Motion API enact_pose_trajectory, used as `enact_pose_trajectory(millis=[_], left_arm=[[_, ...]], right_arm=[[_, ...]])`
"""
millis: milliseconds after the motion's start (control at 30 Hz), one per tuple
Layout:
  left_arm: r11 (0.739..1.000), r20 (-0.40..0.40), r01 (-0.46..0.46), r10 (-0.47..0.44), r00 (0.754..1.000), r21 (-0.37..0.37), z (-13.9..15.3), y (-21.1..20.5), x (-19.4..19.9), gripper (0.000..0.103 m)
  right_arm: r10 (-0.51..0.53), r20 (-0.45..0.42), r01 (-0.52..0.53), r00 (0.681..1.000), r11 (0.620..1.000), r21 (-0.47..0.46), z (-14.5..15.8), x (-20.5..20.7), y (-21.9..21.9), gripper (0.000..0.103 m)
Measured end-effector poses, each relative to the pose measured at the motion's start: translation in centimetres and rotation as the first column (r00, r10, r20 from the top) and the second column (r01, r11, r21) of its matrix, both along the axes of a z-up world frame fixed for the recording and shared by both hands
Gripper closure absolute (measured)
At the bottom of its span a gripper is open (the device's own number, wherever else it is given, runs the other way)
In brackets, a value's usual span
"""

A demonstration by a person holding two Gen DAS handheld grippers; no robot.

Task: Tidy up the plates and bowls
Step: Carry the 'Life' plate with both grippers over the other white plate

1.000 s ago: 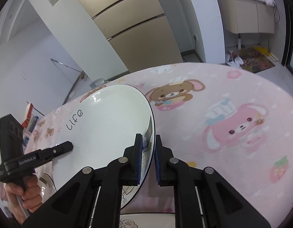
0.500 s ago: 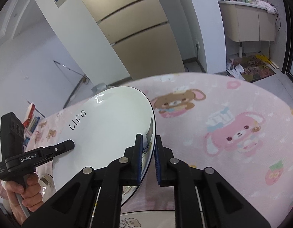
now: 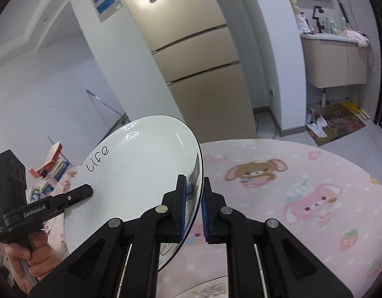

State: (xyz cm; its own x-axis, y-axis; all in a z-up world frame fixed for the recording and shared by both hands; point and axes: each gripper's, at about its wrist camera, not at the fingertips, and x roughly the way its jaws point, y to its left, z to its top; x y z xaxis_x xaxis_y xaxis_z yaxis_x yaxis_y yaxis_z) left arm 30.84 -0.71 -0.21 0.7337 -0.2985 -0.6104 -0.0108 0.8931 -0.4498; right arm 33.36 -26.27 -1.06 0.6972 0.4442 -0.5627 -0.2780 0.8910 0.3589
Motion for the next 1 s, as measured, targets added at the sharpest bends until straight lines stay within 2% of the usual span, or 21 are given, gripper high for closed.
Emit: enact_pose_trajectory(millis=[267, 533, 733, 1000], left_arm=[[0.998, -0.04, -0.06, 0.06, 0.997, 0.007, -0.3, 2.5, -4.7, 0.089], [0.983, -0.028, -0.071, 0.077, 0.997, 0.171, -0.6, 0.7, -9.7, 0.087], [0.981, -0.043, -0.071, 0.08, 0.996, 0.18, -1.4, 0.9, -11.2, 0.087], [0.96, -0.022, -0.067, 0.076, 0.997, 0.273, -2.0, -0.3, -12.2, 0.085]], right_arm=[[0.084, -0.01, -0.085, 0.996, 0.995, -0.051, -0.1, -2.6, 3.0, 0.092], [0.118, -0.041, -0.12, 0.992, 0.99, -0.068, -1.8, -6.2, 3.9, 0.091], [0.132, -0.039, -0.135, 0.99, 0.987, -0.091, -2.4, -7.4, 4.4, 0.091], [0.148, -0.059, -0.152, 0.987, 0.986, -0.074, -3.1, -7.3, 4.2, 0.091]])
